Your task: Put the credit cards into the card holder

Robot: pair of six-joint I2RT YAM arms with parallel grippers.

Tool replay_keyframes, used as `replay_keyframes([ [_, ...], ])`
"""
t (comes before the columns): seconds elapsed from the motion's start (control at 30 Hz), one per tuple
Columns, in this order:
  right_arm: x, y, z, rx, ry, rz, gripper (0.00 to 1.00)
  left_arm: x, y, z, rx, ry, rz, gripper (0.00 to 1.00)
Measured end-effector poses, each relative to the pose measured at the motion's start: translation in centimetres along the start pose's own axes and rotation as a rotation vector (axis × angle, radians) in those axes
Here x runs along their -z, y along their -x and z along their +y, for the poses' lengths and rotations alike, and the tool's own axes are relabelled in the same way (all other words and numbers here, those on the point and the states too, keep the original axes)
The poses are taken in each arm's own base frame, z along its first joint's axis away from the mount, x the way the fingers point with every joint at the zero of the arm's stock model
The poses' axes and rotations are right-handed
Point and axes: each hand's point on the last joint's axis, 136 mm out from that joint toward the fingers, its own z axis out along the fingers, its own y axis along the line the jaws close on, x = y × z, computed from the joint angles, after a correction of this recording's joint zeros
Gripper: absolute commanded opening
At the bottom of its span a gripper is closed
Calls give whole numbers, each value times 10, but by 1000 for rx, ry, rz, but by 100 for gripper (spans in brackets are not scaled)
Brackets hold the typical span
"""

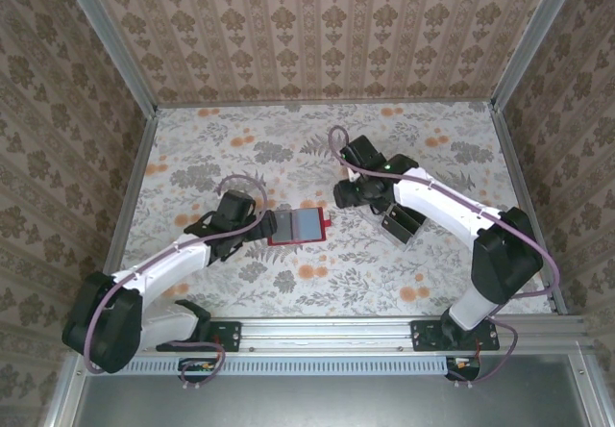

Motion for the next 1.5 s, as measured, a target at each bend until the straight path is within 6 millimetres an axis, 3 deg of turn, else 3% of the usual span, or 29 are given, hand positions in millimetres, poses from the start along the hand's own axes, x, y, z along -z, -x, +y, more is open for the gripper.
replay_keyframes([
  [0.17,10,-42,-36,71,-158,98,47,1,2,-2,-4,-3,-4,100],
  [0.4,19,-66,-66,124,-306,176,43,1,1,-1,-14,-3,2,100],
  [0.6,4,-78,-80,159,-392,253,41,1,0,-2,-18,-7,6,100],
  [0.97,-19,-95,-92,216,-468,355,40,1,0,-3,-18,-12,9,100],
  [1.5,-23,-99,-92,242,-464,380,20,1,0,-3,-18,-12,8,100],
])
